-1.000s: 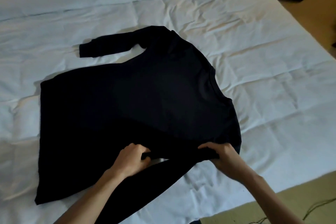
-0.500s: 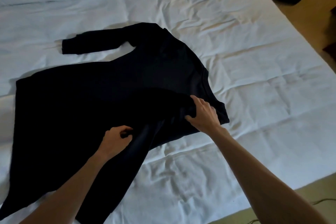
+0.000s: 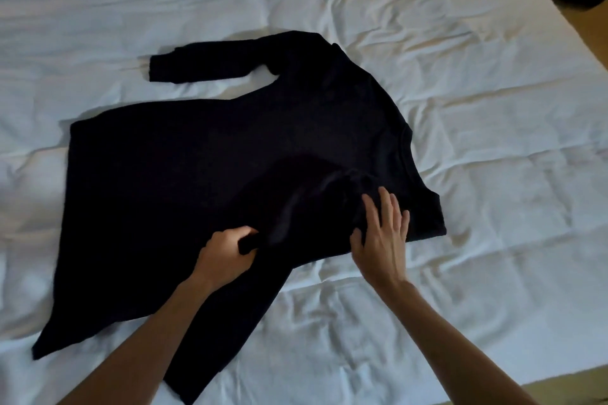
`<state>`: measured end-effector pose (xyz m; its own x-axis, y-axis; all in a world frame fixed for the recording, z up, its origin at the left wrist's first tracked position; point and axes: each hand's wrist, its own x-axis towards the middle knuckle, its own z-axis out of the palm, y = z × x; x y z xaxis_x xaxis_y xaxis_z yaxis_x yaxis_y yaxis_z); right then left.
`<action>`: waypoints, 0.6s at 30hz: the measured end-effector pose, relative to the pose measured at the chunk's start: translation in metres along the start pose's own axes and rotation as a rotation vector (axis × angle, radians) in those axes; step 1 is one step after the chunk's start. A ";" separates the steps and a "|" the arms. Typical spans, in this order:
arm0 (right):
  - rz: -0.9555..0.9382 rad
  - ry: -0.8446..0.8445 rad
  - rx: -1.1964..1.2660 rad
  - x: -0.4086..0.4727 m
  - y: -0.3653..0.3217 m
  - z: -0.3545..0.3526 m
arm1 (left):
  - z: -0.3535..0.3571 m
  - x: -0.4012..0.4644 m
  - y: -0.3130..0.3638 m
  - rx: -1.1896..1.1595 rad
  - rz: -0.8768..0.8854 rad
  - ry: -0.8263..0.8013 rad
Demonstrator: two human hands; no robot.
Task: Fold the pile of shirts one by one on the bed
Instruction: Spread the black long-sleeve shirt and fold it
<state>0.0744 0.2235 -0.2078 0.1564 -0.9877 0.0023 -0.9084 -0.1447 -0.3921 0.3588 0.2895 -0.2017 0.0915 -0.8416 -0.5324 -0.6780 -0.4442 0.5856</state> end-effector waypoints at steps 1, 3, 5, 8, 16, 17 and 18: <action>-0.139 -0.011 0.070 -0.012 -0.021 0.006 | -0.004 -0.006 -0.005 0.040 -0.004 -0.003; -0.395 -0.136 0.176 -0.032 -0.063 0.023 | -0.016 -0.020 -0.021 0.117 -0.027 0.016; -0.534 -0.304 0.168 -0.041 -0.097 0.043 | -0.029 -0.039 -0.044 0.191 -0.053 0.024; -0.540 -0.508 -0.006 -0.040 -0.119 0.070 | -0.047 -0.070 -0.080 0.400 -0.090 0.024; -0.511 -0.528 -0.176 -0.042 -0.123 0.090 | -0.109 -0.099 -0.127 0.475 -0.206 0.232; -0.501 -0.517 -0.165 -0.041 -0.125 0.089 | -0.120 -0.098 -0.131 0.425 -0.260 0.283; -0.487 -0.495 -0.148 -0.039 -0.129 0.088 | -0.129 -0.098 -0.137 0.351 -0.308 0.344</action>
<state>0.2190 0.2861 -0.2381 0.6840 -0.6709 -0.2864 -0.7281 -0.6041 -0.3239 0.5374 0.3930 -0.1511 0.5146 -0.7674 -0.3825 -0.7785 -0.6051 0.1667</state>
